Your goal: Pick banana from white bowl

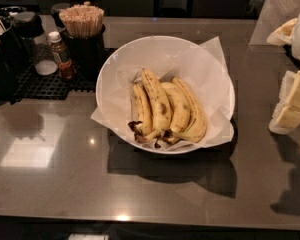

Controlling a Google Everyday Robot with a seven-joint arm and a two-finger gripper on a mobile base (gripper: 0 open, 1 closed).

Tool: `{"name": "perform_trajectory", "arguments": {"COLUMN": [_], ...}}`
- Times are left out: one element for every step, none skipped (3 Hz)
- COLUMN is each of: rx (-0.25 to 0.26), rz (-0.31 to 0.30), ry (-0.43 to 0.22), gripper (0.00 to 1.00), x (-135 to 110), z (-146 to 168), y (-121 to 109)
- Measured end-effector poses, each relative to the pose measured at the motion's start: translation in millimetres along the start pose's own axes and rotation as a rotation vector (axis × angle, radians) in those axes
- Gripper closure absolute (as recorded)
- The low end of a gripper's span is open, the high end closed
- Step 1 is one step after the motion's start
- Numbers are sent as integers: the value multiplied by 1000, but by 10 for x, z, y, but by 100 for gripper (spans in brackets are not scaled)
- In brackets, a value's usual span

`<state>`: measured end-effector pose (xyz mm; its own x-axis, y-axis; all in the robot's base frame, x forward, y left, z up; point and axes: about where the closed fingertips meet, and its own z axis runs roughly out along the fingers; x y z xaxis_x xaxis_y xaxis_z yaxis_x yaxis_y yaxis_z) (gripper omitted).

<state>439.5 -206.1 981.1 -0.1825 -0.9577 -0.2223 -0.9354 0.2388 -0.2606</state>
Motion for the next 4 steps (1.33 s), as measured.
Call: {"name": "perform_trajectory", "arguments": {"rx": [-17,-62,-112,-173], "rz": [-84,-166,-226,-215], "ry": [-57,-117,-174,-235], "gripper": [0,0,0,0], "x": [-264,-547,-800,-1061], "z": [3,62,197,684], "y": [53,101,87,-138]}}
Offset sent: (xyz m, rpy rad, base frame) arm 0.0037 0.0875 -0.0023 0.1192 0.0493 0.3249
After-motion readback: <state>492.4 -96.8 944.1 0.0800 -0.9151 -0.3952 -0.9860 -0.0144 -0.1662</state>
